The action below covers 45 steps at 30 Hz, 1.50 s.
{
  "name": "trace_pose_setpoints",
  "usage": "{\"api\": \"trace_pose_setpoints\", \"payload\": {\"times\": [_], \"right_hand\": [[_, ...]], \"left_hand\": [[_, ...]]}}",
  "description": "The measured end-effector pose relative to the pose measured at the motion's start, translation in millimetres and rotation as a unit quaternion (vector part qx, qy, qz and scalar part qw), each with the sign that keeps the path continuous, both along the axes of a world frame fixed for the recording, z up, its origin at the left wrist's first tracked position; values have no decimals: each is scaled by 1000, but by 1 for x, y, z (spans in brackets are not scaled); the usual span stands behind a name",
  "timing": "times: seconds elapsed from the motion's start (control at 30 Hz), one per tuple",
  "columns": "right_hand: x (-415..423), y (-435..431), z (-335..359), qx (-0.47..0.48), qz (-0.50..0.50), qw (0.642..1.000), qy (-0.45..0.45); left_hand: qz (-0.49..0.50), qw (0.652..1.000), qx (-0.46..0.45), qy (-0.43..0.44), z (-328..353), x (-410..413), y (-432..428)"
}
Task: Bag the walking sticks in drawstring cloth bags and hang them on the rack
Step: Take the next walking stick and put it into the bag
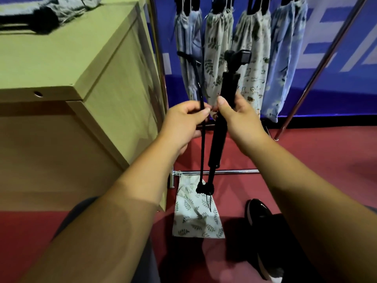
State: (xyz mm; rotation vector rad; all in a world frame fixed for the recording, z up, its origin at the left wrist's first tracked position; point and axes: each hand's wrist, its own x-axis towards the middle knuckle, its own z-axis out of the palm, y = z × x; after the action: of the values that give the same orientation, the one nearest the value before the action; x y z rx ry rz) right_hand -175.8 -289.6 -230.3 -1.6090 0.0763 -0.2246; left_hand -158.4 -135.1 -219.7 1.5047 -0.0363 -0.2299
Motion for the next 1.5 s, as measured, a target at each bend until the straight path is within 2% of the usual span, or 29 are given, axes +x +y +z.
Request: {"api": "trace_pose_setpoints", "payload": {"times": [0.2, 0.4, 0.67, 0.9, 0.97, 1.07, 1.17, 1.5], "right_hand": [[-4, -2, -11, -28, 32, 999, 15], [-8, -3, -24, -133, 56, 989, 28], [-8, -3, -33, -61, 105, 992, 42], [-10, 3, -21, 74, 138, 984, 81], [-11, 6, -18, 78, 129, 985, 86], [-12, 8, -17, 9, 78, 994, 80], [-11, 7, -17, -3, 34, 996, 86], [-7, 6, -13, 144, 90, 980, 107]], "left_hand": [[16, 999, 13, -34, -1, 4, 0], [37, 997, 8, -70, 4, 2, 0], [62, 997, -28, -43, 9, 4, 3], [54, 996, -47, -43, 11, 6, 4], [63, 996, -42, -48, 7, 5, 2], [71, 996, -6, -54, 2, 6, 0], [83, 995, 6, -49, -1, 11, 1], [65, 996, -58, -3, 6, 16, 3]]}}
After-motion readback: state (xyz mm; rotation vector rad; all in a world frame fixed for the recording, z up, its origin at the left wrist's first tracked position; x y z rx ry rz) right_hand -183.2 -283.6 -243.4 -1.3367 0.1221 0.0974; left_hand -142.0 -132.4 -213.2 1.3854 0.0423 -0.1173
